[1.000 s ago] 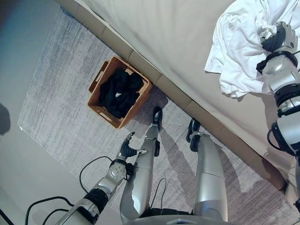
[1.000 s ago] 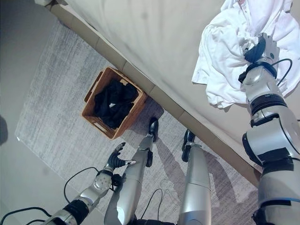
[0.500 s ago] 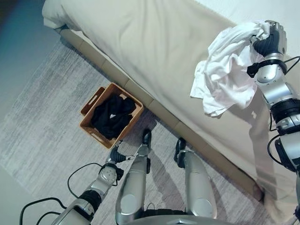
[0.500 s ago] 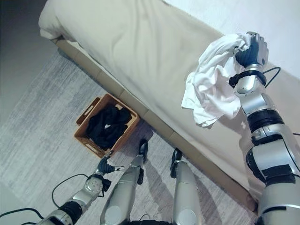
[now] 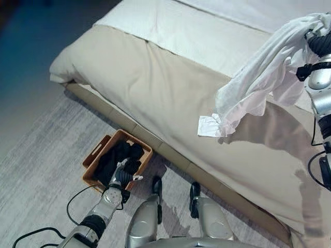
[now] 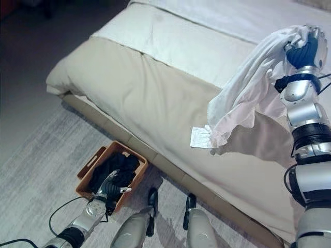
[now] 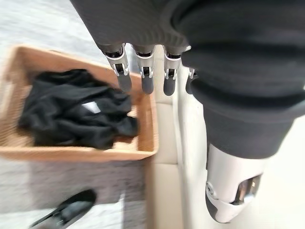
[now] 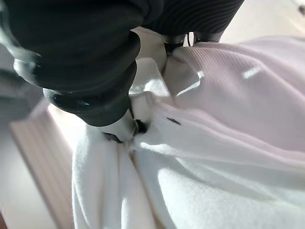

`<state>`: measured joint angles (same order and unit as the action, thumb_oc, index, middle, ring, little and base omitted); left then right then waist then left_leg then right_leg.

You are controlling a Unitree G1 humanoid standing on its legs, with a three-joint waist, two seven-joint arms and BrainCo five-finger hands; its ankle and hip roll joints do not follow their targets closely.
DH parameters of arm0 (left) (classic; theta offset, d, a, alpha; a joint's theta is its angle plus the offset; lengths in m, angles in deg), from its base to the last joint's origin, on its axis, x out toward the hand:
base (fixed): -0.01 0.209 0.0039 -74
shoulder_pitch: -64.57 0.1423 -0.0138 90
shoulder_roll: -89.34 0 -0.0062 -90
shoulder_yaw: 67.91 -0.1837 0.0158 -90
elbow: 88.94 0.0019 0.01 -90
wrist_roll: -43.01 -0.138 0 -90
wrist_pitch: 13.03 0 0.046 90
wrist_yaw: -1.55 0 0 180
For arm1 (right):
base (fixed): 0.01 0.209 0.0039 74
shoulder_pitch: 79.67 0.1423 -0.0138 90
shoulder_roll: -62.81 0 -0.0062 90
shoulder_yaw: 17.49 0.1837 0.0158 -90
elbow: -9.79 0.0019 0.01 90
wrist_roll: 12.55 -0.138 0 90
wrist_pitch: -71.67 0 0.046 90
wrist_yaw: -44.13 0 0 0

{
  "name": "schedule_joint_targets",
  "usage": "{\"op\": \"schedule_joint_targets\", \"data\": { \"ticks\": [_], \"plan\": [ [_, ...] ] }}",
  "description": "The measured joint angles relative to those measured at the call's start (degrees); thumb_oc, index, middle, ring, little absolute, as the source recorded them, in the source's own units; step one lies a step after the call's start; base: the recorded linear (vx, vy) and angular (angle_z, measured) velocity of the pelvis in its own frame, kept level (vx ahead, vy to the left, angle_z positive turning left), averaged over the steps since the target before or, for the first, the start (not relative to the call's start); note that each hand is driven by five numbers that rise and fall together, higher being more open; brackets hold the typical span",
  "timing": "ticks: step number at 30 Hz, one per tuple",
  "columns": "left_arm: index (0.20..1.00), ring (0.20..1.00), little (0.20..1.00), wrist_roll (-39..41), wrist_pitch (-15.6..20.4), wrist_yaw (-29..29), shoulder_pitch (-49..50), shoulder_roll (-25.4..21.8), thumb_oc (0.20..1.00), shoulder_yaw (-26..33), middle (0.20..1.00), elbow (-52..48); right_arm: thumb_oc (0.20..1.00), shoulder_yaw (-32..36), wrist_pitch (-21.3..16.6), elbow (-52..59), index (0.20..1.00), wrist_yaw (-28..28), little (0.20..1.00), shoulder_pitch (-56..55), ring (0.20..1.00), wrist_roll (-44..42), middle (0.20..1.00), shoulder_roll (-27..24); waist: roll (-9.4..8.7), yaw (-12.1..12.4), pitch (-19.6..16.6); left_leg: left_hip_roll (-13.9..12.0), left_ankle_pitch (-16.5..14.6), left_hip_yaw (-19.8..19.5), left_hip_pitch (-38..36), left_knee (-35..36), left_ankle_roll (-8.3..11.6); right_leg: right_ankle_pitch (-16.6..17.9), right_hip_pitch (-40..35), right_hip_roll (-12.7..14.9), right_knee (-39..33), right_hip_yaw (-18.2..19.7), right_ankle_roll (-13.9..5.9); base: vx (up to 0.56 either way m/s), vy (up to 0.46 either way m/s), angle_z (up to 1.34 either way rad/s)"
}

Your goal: Pick up clothes into the bucket

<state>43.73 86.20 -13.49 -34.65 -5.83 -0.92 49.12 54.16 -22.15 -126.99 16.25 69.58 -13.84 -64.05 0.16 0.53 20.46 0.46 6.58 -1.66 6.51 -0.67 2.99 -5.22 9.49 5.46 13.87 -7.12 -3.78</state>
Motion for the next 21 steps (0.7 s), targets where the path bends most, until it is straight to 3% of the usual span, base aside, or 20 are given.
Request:
{"op": "schedule_joint_targets", "data": {
  "ticks": [4,5,6,8,9,10,11,21],
  "plan": [
    [1.000,1.000,1.000,0.0,-0.1,0.6,1.8,0.5,1.000,0.0,1.000,0.0,0.200,0.1,-0.1,-1.4,0.200,1.7,0.200,-0.1,0.200,-0.1,0.200,-0.1,-0.27,0.1,-3.0,-0.3,0.0,0.0,-2.4,1.5,0.02,0.0,-2.7,-0.4,-2.4,-0.1,-0.06,0.06,0.000,0.00],
    [1.000,1.000,1.000,0.0,-0.1,0.7,2.2,0.7,1.000,0.0,1.000,0.1,0.705,0.1,-0.1,-2.2,0.705,2.3,0.705,-0.1,0.705,-0.2,0.705,-0.1,-0.28,0.1,-3.3,-0.3,0.0,0.0,-2.7,1.6,0.04,0.0,-3.1,-0.4,-2.6,-0.1,-0.07,0.07,-0.010,0.00],
    [1.000,1.000,1.000,0.0,-0.4,1.1,3.2,1.3,1.000,0.1,1.000,0.4,1.000,0.1,0.0,-3.3,1.000,3.3,1.000,-0.9,1.000,-0.6,1.000,-0.1,-0.27,0.2,-4.5,-0.4,-0.1,0.0,-3.0,2.1,0.07,0.0,-3.5,-0.6,-3.2,-0.1,-0.07,0.05,-0.015,-0.01],
    [1.000,1.000,1.000,0.0,-1.1,1.5,5.0,2.2,1.000,0.1,1.000,0.7,1.000,0.1,0.1,-3.7,1.000,4.5,1.000,-2.2,1.000,-1.0,1.000,-0.1,-0.29,0.2,-5.8,-0.5,-0.1,0.1,-3.2,2.2,0.11,0.2,-3.9,-0.7,-3.9,-0.1,-0.08,0.04,-0.014,-0.01],
    [1.000,1.000,1.000,0.0,-1.2,1.7,6.2,2.6,1.000,0.1,1.000,1.3,0.583,0.1,0.1,-4.1,0.583,5.4,0.583,-2.5,0.583,-1.1,0.583,-0.1,-0.30,0.2,-5.8,-0.5,-0.1,0.1,-3.8,2.3,0.11,0.4,-4.6,-0.8,-4.4,-0.1,-0.13,0.03,-0.004,0.01],
    [1.000,1.000,1.000,0.0,-1.2,1.8,6.2,2.8,1.000,0.1,1.000,1.9,0.583,0.1,0.1,-4.4,0.583,5.9,0.583,-2.9,0.583,-1.1,0.583,-0.1,-0.32,0.2,-5.8,-0.5,-0.1,0.1,-4.1,2.3,0.11,0.4,-5.1,-0.8,-4.7,-0.2,-0.15,0.00,0.000,0.00],
    [1.000,1.000,1.000,0.0,-1.4,1.9,7.0,3.1,1.000,0.1,1.000,2.5,0.200,0.1,0.2,-5.1,0.200,6.6,0.200,-3.5,0.200,-1.1,0.200,0.0,-0.32,0.2,-6.2,-0.6,-0.4,0.1,-4.4,2.3,0.12,0.4,-5.6,-0.9,-5.2,-0.3,-0.26,0.00,0.000,0.00],
    [1.000,1.000,1.000,-0.1,-2.7,2.6,9.8,4.7,1.000,2.3,1.000,8.0,0.200,-0.4,0.8,-6.1,0.200,9.8,0.200,-4.5,0.200,-0.3,0.200,0.1,-0.41,0.3,-9.0,-1.0,-0.8,0.0,-4.9,2.3,-0.01,0.6,-6.4,-1.3,-5.7,-0.4,-0.24,0.00,-0.001,0.00]
  ]
}}
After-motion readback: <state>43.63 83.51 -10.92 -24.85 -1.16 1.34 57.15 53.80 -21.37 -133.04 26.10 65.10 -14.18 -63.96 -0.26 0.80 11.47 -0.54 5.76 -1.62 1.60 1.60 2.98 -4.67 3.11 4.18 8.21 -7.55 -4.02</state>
